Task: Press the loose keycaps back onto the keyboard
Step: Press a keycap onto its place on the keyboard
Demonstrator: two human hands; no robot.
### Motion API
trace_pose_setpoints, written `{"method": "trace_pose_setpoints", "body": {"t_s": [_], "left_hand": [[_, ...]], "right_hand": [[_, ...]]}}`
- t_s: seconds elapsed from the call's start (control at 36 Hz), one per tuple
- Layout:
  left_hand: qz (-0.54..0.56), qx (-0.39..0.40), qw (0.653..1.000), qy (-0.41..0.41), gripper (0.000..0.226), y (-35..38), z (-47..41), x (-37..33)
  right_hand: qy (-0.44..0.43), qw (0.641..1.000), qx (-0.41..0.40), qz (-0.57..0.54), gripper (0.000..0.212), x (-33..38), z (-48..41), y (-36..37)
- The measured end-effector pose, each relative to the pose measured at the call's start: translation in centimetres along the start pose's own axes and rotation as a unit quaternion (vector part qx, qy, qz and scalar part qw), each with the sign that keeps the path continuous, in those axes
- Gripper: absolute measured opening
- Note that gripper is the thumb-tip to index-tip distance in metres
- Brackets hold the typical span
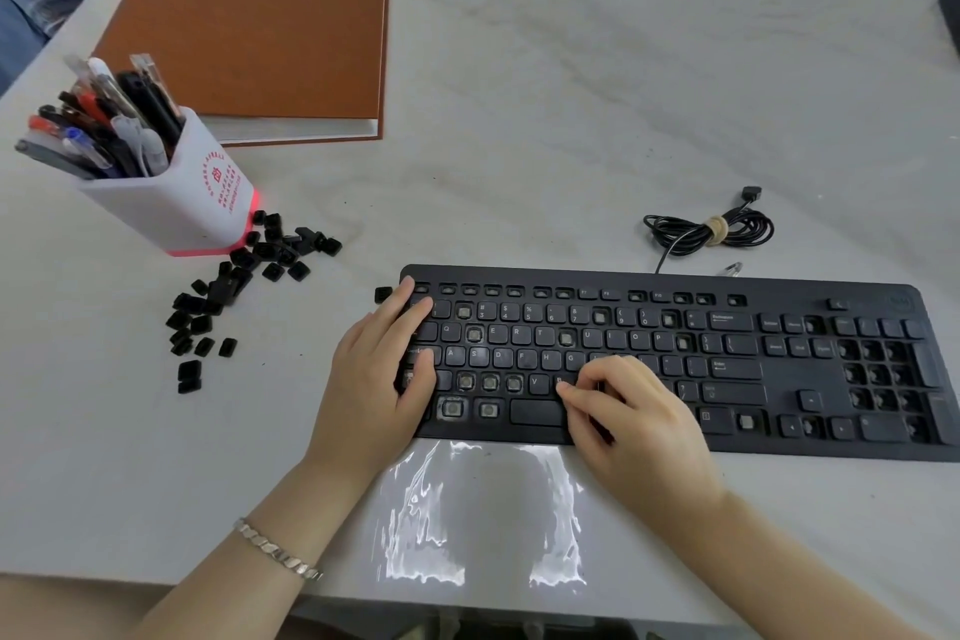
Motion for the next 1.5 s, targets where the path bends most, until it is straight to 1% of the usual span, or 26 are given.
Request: {"method": "trace_pose_setpoints", "body": {"t_s": [0.19,0.39,0.47,0.69,0.83,1.0,1.11,1.22,1.31,1.36,1.44,1.47,1.5], "left_hand": [[-0.001,-0.003,1.000,0.006,0.050,0.0,0.0,-0.2],[0.002,-0.003,1.000,0.000,0.052,0.0,0.0,0.0],[0.004,-0.004,1.000,-0.001,0.052,0.0,0.0,-0.1],[0.007,-0.004,1.000,0.000,0.052,0.0,0.0,-0.1],[0.007,-0.004,1.000,0.001,0.052,0.0,0.0,-0.1],[0.007,-0.004,1.000,0.000,0.052,0.0,0.0,-0.1],[0.004,-0.003,1.000,0.005,0.051,0.1,0.1,0.0],[0.007,0.001,1.000,0.007,0.051,0.2,0.2,0.0],[0.008,-0.001,1.000,0.008,0.050,0.1,0.3,0.1],[0.009,-0.002,1.000,0.007,0.050,0.1,0.2,0.1],[0.009,-0.005,1.000,0.005,0.051,0.1,0.2,0.1],[0.009,-0.006,1.000,0.004,0.051,0.1,0.3,0.1],[0.010,-0.007,1.000,0.003,0.051,0.0,0.2,0.1]], "right_hand": [[-0.034,0.999,0.022,-0.007,0.018,0.2,0.3,0.3],[-0.063,0.998,0.029,-0.001,0.024,0.4,0.2,0.3],[-0.083,0.996,0.041,-0.003,0.022,0.5,0.6,0.4],[-0.082,0.995,0.055,-0.001,0.021,0.2,0.7,0.6],[-0.083,0.994,0.075,0.004,0.030,0.3,0.6,0.9],[-0.064,0.994,0.084,0.002,0.024,0.0,0.2,1.1],[-0.082,0.994,0.074,0.020,0.010,0.5,-0.1,0.9],[-0.085,0.992,0.087,0.031,0.024,0.2,-0.6,1.0],[-0.097,0.988,0.114,0.034,0.025,0.2,-0.1,1.2],[-0.082,0.989,0.120,0.026,0.025,-0.2,0.0,0.9],[-0.027,0.989,0.143,0.001,0.027,-0.9,0.0,0.9],[0.010,0.987,0.157,-0.017,0.029,-1.3,0.1,1.0],[0.070,0.982,0.171,-0.047,0.031,-1.8,0.0,1.0]]}}
Point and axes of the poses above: each hand's wrist, its own z-axis away from the middle knuckle, its own y-axis out of the palm, x = y × z, the point moved 10 cm from there along -z, towards the middle knuckle, and after that the axes turned 14 degrees about -x, right-handed, at the moved point
